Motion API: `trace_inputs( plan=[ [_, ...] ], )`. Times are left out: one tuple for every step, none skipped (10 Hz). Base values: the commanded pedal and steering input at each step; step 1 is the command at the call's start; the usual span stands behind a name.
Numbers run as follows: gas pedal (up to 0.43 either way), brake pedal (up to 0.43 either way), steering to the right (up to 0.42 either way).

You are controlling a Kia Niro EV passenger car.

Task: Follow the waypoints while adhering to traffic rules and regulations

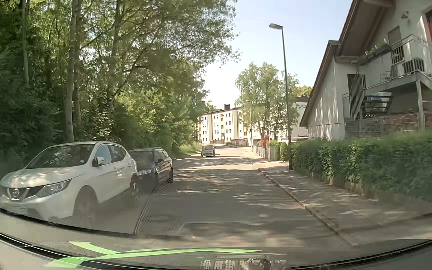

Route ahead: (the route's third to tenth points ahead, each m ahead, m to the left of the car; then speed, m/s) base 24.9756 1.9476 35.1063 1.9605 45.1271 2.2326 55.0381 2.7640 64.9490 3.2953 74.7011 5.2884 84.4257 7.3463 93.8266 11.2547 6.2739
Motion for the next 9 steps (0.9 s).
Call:
trace_inputs(
  plan=[
    [0.047, 0.0, -0.001],
    [0.047, 0.0, -0.001],
    [0.047, 0.0, -0.001],
    [0.047, 0.0, -0.002],
    [0.047, 0.0, -0.003],
    [0.039, 0.0, -0.004],
    [0.039, 0.0, -0.004],
    [0.039, 0.0, -0.005],
    [0.039, 0.0, -0.005]
  ],
)
